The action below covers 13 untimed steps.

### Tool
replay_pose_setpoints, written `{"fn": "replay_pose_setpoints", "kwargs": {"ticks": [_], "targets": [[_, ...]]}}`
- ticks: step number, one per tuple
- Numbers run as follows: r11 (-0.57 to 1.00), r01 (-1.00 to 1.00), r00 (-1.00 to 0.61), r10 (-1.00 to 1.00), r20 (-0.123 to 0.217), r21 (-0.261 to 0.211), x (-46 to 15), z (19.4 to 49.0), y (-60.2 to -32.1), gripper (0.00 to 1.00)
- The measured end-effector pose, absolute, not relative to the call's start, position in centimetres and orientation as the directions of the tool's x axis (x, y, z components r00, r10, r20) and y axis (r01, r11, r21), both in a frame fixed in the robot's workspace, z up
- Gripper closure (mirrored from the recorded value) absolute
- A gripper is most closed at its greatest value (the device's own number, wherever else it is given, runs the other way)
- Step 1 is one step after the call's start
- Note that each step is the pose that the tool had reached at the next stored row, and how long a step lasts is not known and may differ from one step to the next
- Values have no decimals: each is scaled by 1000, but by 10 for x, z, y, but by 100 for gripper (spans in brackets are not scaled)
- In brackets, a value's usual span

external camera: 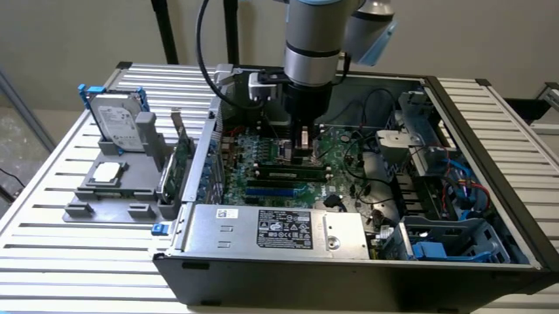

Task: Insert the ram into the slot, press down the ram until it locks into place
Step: 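Press down the ram until it locks into place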

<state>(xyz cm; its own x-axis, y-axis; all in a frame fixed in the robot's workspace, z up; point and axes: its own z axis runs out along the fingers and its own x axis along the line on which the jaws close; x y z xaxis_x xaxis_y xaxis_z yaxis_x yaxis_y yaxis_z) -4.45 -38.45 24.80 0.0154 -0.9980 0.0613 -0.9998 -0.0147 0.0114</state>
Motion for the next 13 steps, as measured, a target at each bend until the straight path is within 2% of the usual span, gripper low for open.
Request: {"fn": "replay_pose_setpoints", "kwargs": {"ticks": [13], "targets": [[-15,-1000,15,-998,62,12,-42,255,-384,89]]}}
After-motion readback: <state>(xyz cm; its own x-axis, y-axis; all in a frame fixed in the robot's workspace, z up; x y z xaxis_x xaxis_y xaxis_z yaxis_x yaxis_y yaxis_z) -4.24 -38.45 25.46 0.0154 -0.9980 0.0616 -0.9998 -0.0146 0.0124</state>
